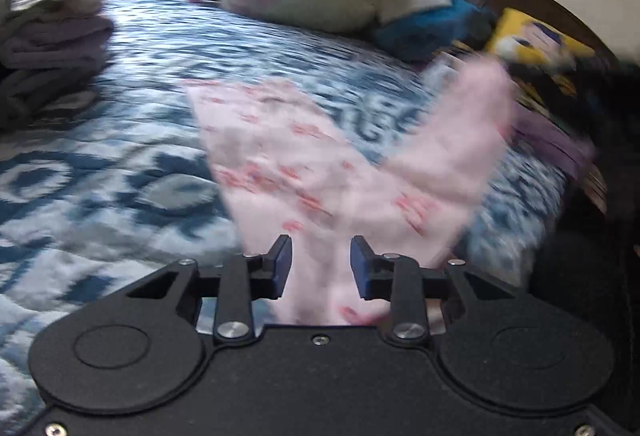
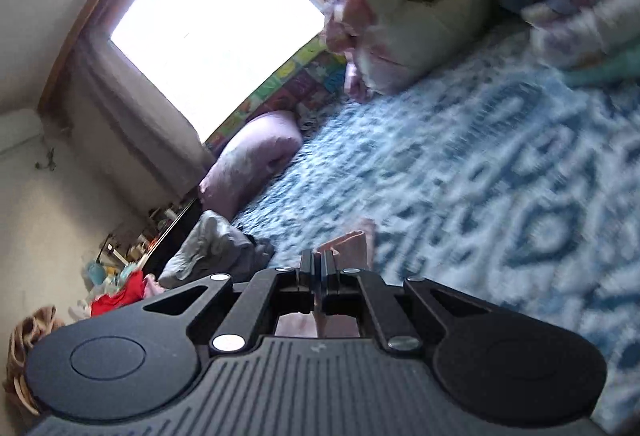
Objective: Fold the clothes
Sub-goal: 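Lift the held leg with the right tool and fold it across the garment, then lay the leg onto the garment and open the right tool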
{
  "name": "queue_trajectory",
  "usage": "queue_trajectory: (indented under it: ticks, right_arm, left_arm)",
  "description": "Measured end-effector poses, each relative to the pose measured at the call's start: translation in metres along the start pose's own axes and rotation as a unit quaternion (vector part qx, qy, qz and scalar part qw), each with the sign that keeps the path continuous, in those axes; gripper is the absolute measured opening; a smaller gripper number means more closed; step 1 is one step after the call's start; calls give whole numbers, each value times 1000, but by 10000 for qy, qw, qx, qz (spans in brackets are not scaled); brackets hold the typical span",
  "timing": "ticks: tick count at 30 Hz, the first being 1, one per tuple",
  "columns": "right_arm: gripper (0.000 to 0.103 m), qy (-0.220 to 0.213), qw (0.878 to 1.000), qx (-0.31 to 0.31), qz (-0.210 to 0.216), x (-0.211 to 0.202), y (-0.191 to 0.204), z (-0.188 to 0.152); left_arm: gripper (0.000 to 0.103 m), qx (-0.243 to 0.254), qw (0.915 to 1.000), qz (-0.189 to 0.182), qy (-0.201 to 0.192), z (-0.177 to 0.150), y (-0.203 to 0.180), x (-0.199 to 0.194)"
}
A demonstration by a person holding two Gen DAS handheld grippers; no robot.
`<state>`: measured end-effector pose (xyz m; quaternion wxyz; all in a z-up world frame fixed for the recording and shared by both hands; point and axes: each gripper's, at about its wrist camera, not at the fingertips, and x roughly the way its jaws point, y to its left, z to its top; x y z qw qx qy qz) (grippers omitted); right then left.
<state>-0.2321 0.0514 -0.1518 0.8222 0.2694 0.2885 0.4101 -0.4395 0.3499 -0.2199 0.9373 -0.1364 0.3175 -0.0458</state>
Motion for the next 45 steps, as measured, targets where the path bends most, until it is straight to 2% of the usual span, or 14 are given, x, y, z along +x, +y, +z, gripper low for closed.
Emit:
queue_trajectory:
  ticks: [4,9,14,20,26,37,45]
  right_arm:
    - [5,127,9992,-379,28,28,32,16]
    - [5,355,9977,-581,-64,73,56,30]
    - [5,459,9952,-853,-133,112,77,36]
    - [5,648,9920,-1075,-161,154,93,38]
    - [5,838,9883,-1256,-228,191,100,32]
    - [5,1147,9833,-1325,-484,252,90,15]
    - [5,1543,9738,-1498,-736,292,81,0]
  left_arm:
    - [31,356,9984,-97,433,-12,-14,14]
    - [37,570,9970,-318,406,-13,-16,6]
    - [38,812,9953,-450,266,-11,-13,-4]
    - [37,1034,9923,-386,556,-21,-7,5]
    - [36,861,9936,-501,537,-26,3,1]
    - [36,195,9954,-827,448,-24,25,-8]
    - [36,82,9950,-879,460,-25,31,-10]
